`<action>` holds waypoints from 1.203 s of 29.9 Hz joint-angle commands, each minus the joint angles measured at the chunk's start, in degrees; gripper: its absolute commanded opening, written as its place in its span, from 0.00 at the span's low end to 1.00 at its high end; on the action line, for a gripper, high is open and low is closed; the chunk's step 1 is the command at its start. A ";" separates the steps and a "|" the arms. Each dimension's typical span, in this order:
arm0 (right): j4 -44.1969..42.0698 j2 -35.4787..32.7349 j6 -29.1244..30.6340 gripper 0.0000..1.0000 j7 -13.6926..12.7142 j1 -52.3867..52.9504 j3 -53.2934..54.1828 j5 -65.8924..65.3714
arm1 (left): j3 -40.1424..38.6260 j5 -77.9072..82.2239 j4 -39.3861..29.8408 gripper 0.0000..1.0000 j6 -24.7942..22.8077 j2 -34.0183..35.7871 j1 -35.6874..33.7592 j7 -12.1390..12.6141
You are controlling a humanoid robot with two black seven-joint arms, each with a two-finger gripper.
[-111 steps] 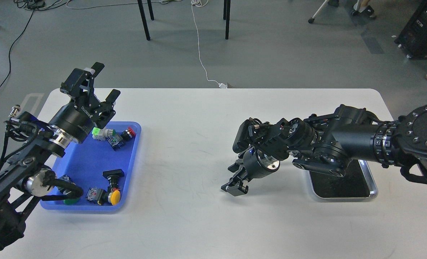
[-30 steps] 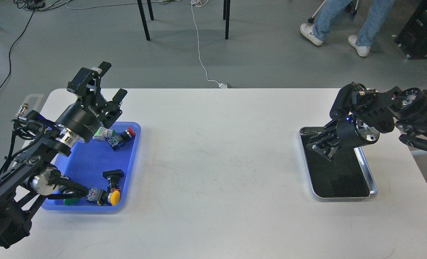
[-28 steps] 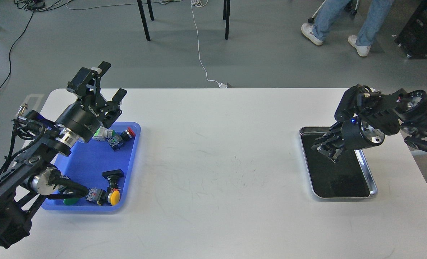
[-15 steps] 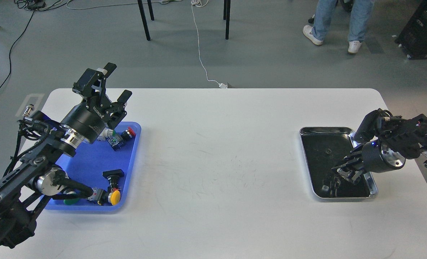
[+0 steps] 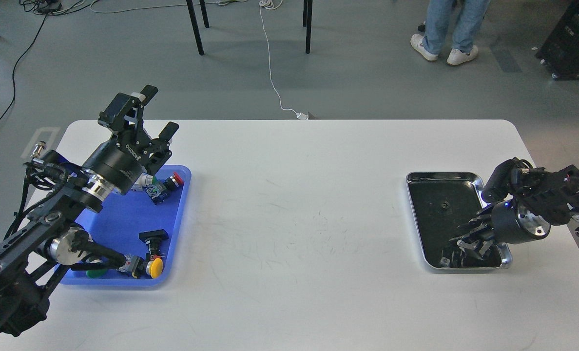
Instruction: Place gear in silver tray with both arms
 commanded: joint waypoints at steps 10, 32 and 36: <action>2.58 -1.14 -0.35 0.94 -0.01 -4.12 18.79 23.89 | 0.00 0.07 0.01 0.98 -0.09 -1.08 0.18 -0.18; -0.58 16.00 -5.10 0.99 -0.01 -33.56 51.84 95.22 | -6.14 8.94 1.06 0.98 1.23 -13.20 8.61 -0.26; -0.84 18.19 -5.01 0.99 -0.01 -36.56 54.65 95.14 | -8.79 10.61 1.07 0.98 1.23 -15.58 10.11 -0.35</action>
